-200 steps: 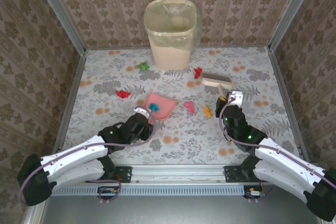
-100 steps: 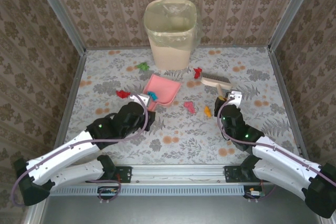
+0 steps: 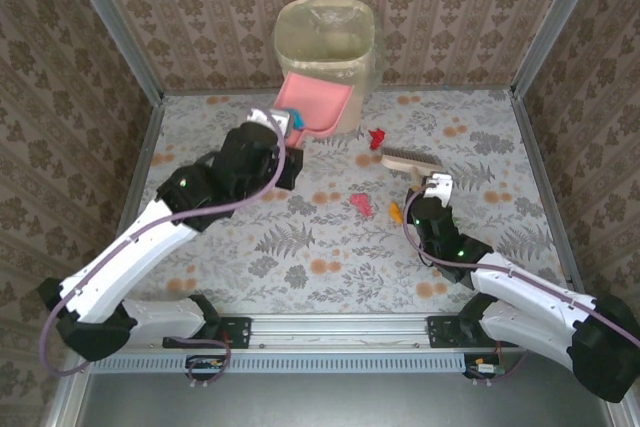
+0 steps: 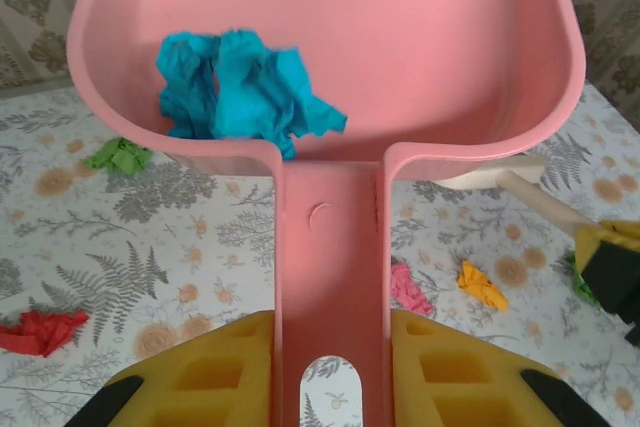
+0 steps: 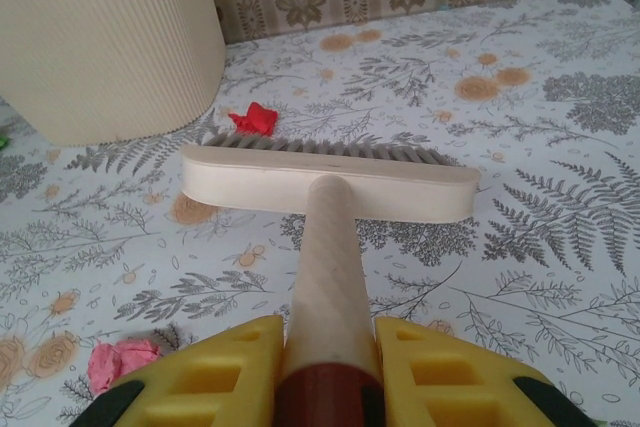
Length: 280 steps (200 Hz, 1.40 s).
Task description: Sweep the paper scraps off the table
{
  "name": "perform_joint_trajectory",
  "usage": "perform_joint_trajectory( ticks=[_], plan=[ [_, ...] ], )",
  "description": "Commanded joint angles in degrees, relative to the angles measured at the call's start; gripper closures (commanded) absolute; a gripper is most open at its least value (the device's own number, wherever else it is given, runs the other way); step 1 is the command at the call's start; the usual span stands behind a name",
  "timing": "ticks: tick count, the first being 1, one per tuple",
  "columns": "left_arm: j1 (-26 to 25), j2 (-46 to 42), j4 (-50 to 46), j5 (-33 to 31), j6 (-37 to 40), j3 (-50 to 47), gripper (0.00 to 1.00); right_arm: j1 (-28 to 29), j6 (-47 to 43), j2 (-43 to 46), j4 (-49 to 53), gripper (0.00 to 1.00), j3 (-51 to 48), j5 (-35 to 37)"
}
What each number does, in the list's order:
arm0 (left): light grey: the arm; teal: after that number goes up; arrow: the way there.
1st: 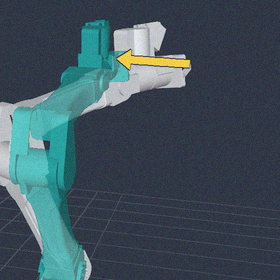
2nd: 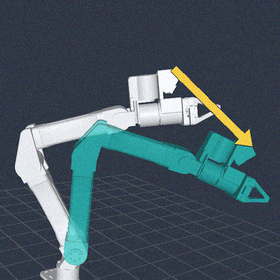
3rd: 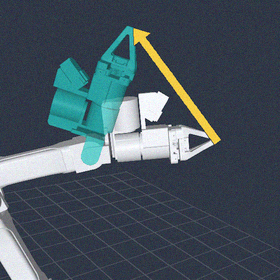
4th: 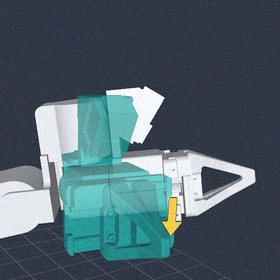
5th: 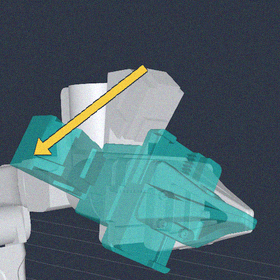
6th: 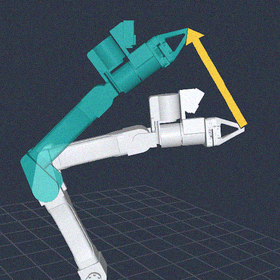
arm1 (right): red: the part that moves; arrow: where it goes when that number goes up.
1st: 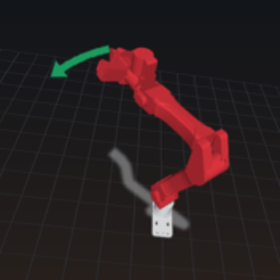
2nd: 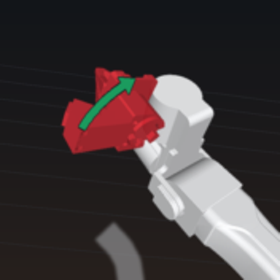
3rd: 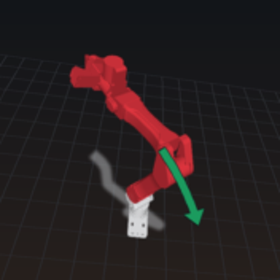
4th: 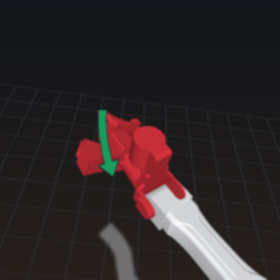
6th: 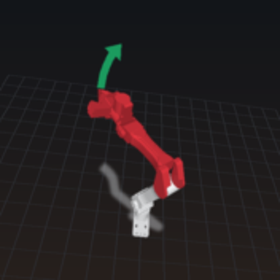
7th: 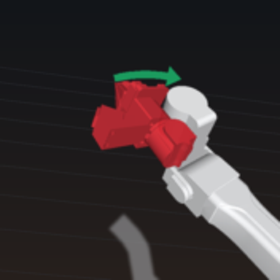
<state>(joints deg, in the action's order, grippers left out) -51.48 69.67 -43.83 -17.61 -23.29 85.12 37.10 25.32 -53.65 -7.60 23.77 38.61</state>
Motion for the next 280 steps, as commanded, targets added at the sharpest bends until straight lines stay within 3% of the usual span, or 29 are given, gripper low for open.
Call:
perform_joint_trajectory(
  ticks=[1,43,114,157,195,280],
  plan=[
    [3.17,6.11,-5.58,2.48,1.35,8.64,1.00,-0.28,-2.00,-0.08,-4.15,1.00,0.84,-1.68],
    [8.58,22.38,-11.98,6.82,-0.33,30.69,1.00,-0.27,-3.57,1.58,-6.10,1.00,-0.67,-4.50],
    [18.14,52.05,-17.72,29.59,-12.98,74.77,1.00,-0.36,-4.44,3.46,-6.20,1.00,-1.53,-3.81],
    [23.84,53.80,-0.59,42.07,-28.12,67.94,1.00,-0.36,-5.09,4.32,-6.26,1.00,-1.82,-3.89],
    [25.03,55.33,11.44,46.76,-37.43,63.79,1.00,-0.36,-5.63,4.39,-6.47,1.00,-1.80,-4.15],
    [26.99,59.16,26.00,52.15,-51.12,60.30,1.00,-0.36,-6.07,2.94,-6.82,1.00,-1.45,-3.88]
  ],
)
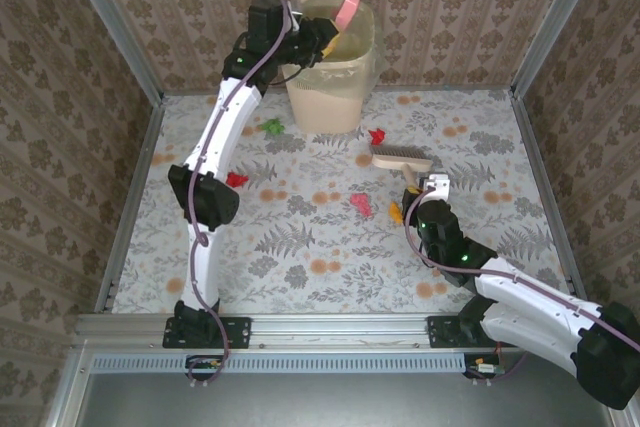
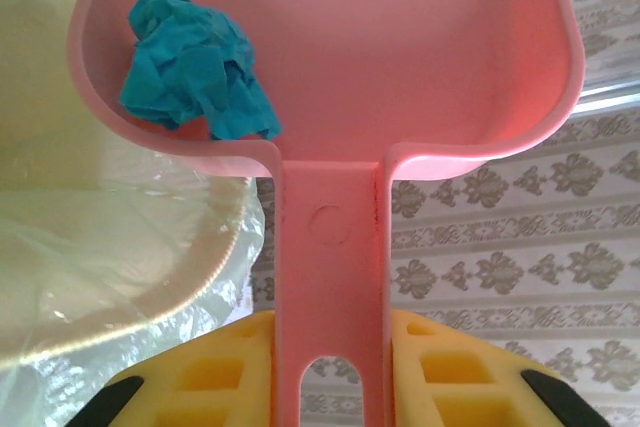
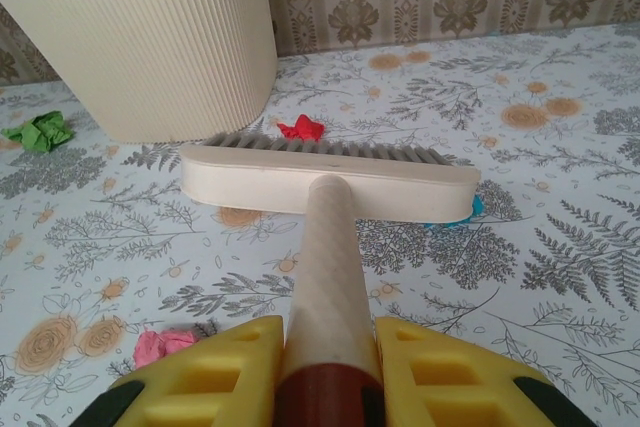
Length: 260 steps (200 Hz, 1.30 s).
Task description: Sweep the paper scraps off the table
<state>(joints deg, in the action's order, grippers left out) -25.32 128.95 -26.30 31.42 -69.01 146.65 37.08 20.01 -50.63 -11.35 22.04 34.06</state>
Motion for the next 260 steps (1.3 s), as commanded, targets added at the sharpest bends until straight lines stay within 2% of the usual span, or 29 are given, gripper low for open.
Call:
perform_joint_trajectory(
  ticks=[1,70,180,228,260],
  plan=[
    [0.86,-0.15,8.60,3.12,-5.59,-1.39,1.00,-0.34,-0.81,-0.08,-3.06,1.00,0.28,0.66],
    [0.36,-6.83,30.30,0.46,-16.43,-20.35,1.00,-0.34,-1.03,-0.52,-3.07,1.00,0.37,0.39],
    [-0.36,-4.82,24.85,4.06,-12.34,-12.06,1.00,-0.33,-1.15,-0.61,-2.93,1.00,0.46,0.65],
    [-0.43,-9.46,18.56,6.82,-4.62,-13.67,1.00,-0.34,-1.13,-0.36,-2.72,1.00,0.46,0.65],
    [-2.34,-15.40,17.51,7.33,0.78,-19.33,1.00,-0.34,-1.05,0.66,-2.60,1.00,0.14,0.83]
  ],
)
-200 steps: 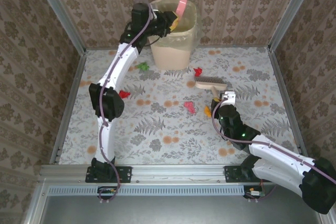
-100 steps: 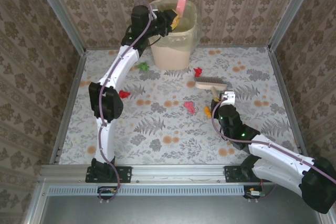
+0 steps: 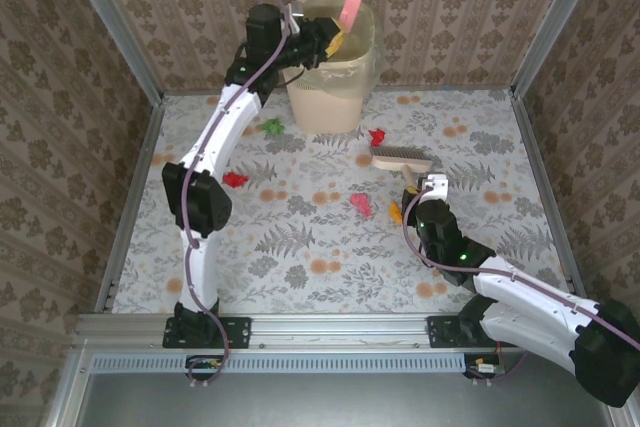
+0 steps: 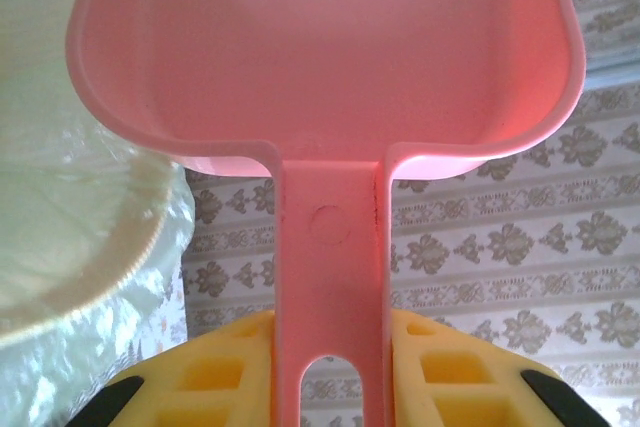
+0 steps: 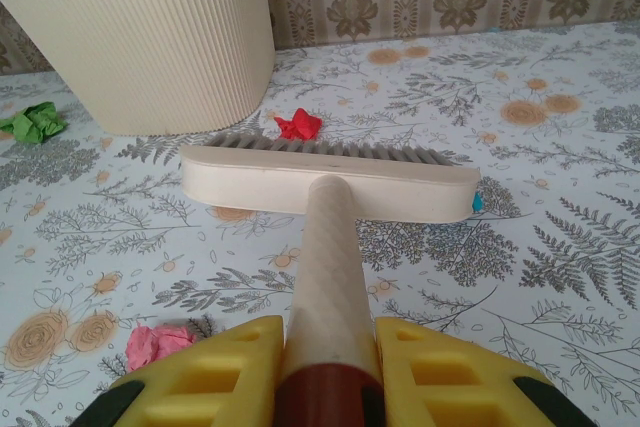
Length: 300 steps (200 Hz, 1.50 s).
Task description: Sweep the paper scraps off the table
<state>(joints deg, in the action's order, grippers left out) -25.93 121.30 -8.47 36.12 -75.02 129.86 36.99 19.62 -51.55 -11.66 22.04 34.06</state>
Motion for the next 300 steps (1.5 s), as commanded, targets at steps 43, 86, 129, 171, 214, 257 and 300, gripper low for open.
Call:
perform_joint_trajectory(
  ticks=[43,86,129,171,214,257,300],
  plan=[
    [-3.53,-18.50,-1.09,3.13,15.61,-13.81,1.00,-0.25,-0.73,2.19,-2.18,1.00,0.03,1.09],
    [-4.08,-37.70,0.06,-5.92,25.20,-36.71,1.00,-0.21,-0.72,2.90,-2.55,1.00,-0.38,0.54],
    [-2.46,-55.11,-9.89,-15.75,34.38,-51.59,1.00,-0.26,-0.39,3.10,-3.09,1.00,-0.52,-1.37],
    [-2.14,-70.44,-19.82,-30.90,40.57,-64.34,1.00,-0.25,-0.70,4.63,-3.59,1.00,-0.59,-5.63],
    [-2.59,-83.30,-25.78,-46.32,39.18,-79.27,1.00,-0.12,-1.72,4.41,-4.45,1.00,0.86,-15.58],
    [-2.81,-89.55,-29.15,-51.18,39.88,-90.12,1.00,2.72,-1.72,1.05,-1.48,1.00,6.54,-23.67],
    [-3.35,-92.62,-29.88,-57.19,39.86,-97.24,1.00,9.21,1.59,-8.19,4.05,1.00,18.86,-22.46]
  ],
)
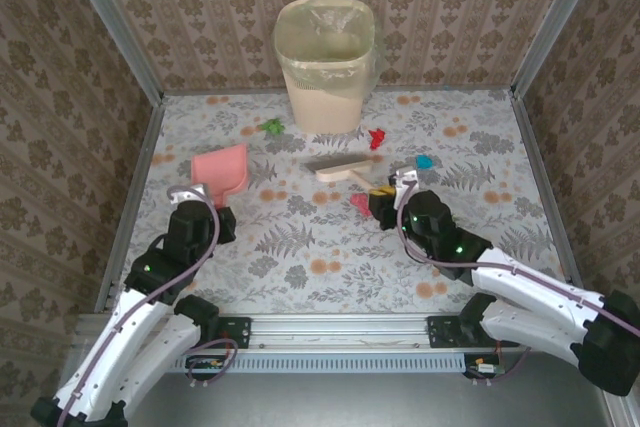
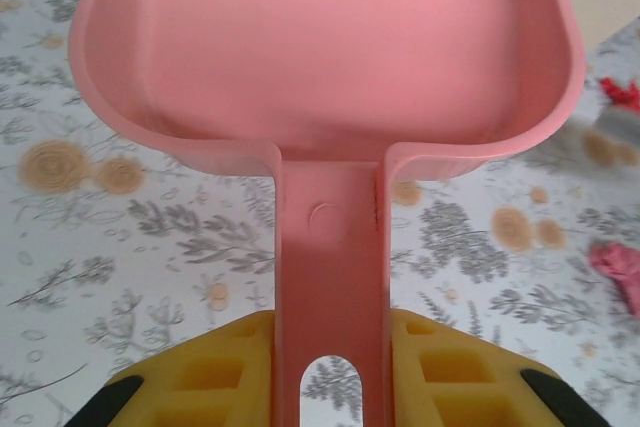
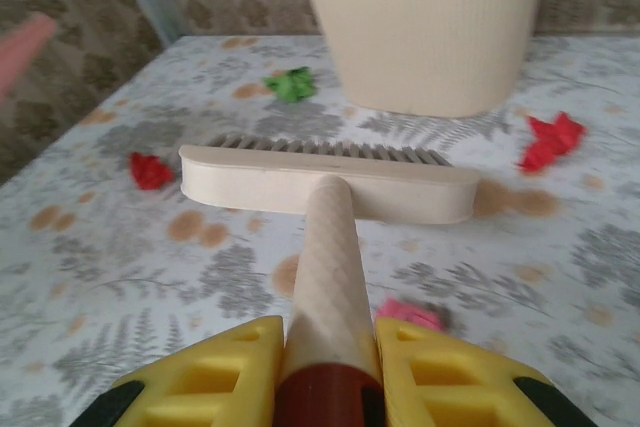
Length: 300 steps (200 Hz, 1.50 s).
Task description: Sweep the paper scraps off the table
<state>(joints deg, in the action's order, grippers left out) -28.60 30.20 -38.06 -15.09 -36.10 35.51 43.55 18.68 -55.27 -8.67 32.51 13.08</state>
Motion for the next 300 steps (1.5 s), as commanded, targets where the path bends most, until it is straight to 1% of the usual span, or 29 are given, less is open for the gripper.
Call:
perform_joint_trajectory(
  ticks=[1,24,43,75,125,152,183,223,236,250,275,300],
  plan=[
    [-0.72,-1.53,-0.32,-6.30,0.80,-2.98,1.00,2.76,2.61,-4.80,1.17,1.00,8.73,-1.48],
    [-0.93,-1.40,-1.63,-10.87,-1.77,-5.40,1.00,4.57,3.49,-13.38,3.04,1.00,18.27,-3.45],
    [-1.02,-1.82,-2.67,-12.22,-2.90,-6.02,1.00,5.25,4.11,-20.99,6.10,1.00,27.19,-2.12],
    [-1.02,-2.07,-2.42,-11.32,-3.70,-6.94,1.00,5.33,3.43,-34.86,8.50,1.00,41.63,-1.63],
    [-1.02,-3.13,-2.57,-10.85,-3.89,-7.20,1.00,5.38,-3.64,-55.28,9.74,1.00,62.51,5.21],
    [-0.96,-3.13,-2.38,-10.42,-3.92,-7.31,1.00,5.25,-6.88,-65.27,11.43,1.00,74.18,7.48],
    [-0.94,-3.37,-2.51,-9.87,-3.92,-7.12,1.00,4.29,-7.37,-75.95,16.38,1.00,87.69,7.85],
    [-0.93,-4.22,-3.05,-9.94,-3.69,-6.84,1.00,3.06,-7.33,-85.95,21.02,1.00,100.42,9.03],
    [-0.93,-4.59,-3.06,-9.88,-3.67,-6.85,1.00,2.43,-7.14,-88.29,22.89,1.00,103.72,9.16],
    [-0.93,-4.79,-3.06,-9.92,-3.57,-6.89,1.00,1.81,-6.07,-89.59,24.19,1.00,104.94,8.42],
    [-0.93,-4.86,-3.06,-9.69,-3.62,-6.85,1.00,1.50,-4.84,-89.93,25.66,1.00,104.02,7.28],
    [-0.93,-4.83,-2.90,-9.60,-3.63,-7.01,1.00,1.69,-3.68,-88.68,26.46,1.00,101.02,4.83]
  ],
)
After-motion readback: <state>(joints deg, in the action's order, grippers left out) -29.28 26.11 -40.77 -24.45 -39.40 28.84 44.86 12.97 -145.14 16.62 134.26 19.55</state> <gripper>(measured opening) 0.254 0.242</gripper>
